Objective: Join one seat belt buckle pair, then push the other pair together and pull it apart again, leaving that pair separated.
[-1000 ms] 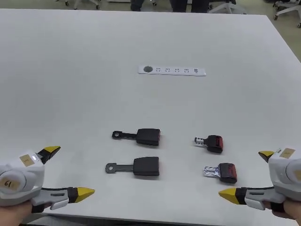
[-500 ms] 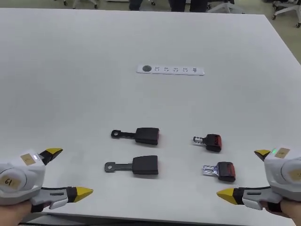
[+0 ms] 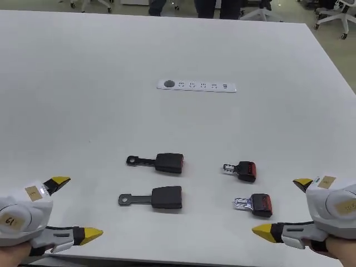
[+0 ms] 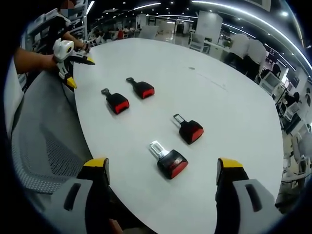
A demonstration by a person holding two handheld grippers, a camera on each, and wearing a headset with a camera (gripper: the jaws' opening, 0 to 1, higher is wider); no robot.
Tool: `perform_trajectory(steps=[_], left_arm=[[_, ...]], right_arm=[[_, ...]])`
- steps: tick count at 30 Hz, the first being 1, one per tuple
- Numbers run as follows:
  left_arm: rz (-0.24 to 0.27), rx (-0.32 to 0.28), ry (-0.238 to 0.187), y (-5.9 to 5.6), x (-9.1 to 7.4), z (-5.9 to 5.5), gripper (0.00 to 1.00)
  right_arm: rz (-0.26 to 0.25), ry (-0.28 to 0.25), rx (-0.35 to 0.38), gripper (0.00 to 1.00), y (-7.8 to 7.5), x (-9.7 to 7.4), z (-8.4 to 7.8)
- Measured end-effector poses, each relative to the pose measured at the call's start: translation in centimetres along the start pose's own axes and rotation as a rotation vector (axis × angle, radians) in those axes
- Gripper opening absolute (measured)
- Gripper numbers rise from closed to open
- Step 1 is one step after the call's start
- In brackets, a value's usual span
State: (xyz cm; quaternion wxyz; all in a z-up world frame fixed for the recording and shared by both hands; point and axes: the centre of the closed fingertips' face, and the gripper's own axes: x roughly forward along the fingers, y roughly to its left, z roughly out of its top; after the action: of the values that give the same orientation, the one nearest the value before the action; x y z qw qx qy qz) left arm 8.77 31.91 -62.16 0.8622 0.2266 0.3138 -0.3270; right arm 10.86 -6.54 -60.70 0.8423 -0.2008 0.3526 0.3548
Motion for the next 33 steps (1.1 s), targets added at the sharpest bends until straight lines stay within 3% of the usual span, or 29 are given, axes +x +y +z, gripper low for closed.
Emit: perform_trajectory(steps=[7, 9, 11, 14, 17, 22, 25, 31, 33], left_arm=[[-0.011, 0.028, 0.023, -0.6, -0.3, 0.3, 0.86], [-0.012, 0.053, 0.05, -0.9, -0.4, 0.2, 0.86], [-0.013, 0.084, 0.107, -0.8, -0.4, -0.7, 0.85], [-0.034, 0.091, 0.114, -1.2, -0.3, -0.8, 0.85], [-0.062, 0.149, 0.15, -1.3, -0.1, -1.0, 0.84], [-0.085, 0.184, 0.159, -0.6, 0.6, 0.0, 0.8], [-0.119, 0.209, 0.158, -0.6, 2.1, 1.1, 0.8], [-0.205, 0.247, 0.16, -2.1, 5.3, 3.1, 0.77], [-0.22, 0.281, 0.165, -2.6, 6.4, 3.7, 0.69]], right_arm=[[0.015, 0.029, -0.058, 0.86, 0.3, 0.3, -0.4], [0.037, 0.028, -0.071, 0.82, 0.6, 0.4, -0.3], [0.056, 0.036, -0.088, 0.76, 0.8, 0.4, -0.6], [0.061, 0.036, -0.122, 0.74, 0.8, 0.5, -0.5], [0.065, 0.038, -0.135, 0.73, 0.5, 0.8, -0.8], [0.102, 0.05, -0.173, 0.69, 0.4, 1.7, -1.1], [0.123, 0.068, -0.199, 0.66, 0.2, 2.3, -1.5], [0.175, 0.098, -0.234, 0.58, 0.2, 3.7, -1.9], [0.19, 0.111, -0.246, 0.56, 0.3, 4.1, -2.1]])
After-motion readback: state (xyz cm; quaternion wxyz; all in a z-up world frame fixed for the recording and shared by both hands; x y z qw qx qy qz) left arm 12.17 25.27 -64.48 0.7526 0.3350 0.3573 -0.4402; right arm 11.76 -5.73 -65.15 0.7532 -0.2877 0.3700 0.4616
